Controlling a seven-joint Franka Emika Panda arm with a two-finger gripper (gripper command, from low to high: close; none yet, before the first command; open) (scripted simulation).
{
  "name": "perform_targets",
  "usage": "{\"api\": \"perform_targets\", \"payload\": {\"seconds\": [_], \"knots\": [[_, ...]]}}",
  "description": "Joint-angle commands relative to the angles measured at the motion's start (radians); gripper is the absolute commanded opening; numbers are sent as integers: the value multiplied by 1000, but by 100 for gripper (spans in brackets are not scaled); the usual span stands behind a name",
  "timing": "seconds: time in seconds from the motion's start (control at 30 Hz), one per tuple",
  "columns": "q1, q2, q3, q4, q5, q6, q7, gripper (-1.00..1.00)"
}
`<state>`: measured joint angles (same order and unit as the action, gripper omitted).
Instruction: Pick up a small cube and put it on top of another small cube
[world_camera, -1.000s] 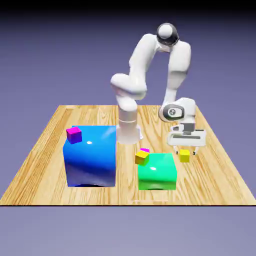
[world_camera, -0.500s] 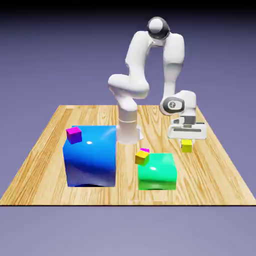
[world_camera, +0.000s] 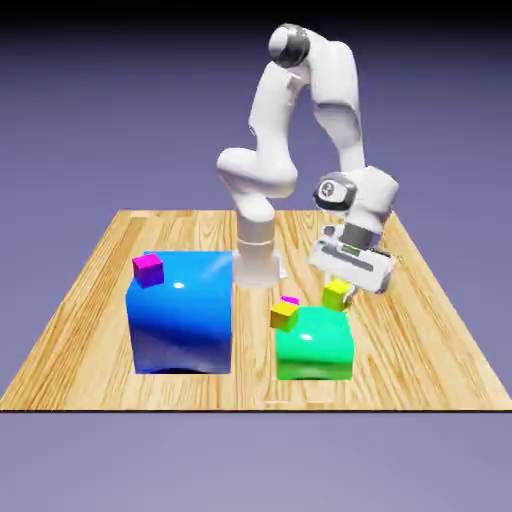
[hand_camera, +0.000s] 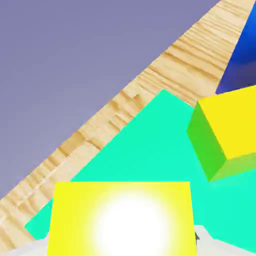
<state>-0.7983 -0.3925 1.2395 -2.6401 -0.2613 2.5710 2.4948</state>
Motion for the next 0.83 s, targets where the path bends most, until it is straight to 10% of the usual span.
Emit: {"api": "perform_targets", "payload": {"seconds": [0.0,0.5,0.67,0.7,0.8], "knots": [[-18,2,-36,20,2,-39,6,-100],[-279,34,-569,306,26,-593,95,-100],[-315,115,-560,195,-54,-422,166,-100],[-315,115,-560,195,-54,-422,166,100],[-297,74,-565,252,-14,-509,130,100]]}}
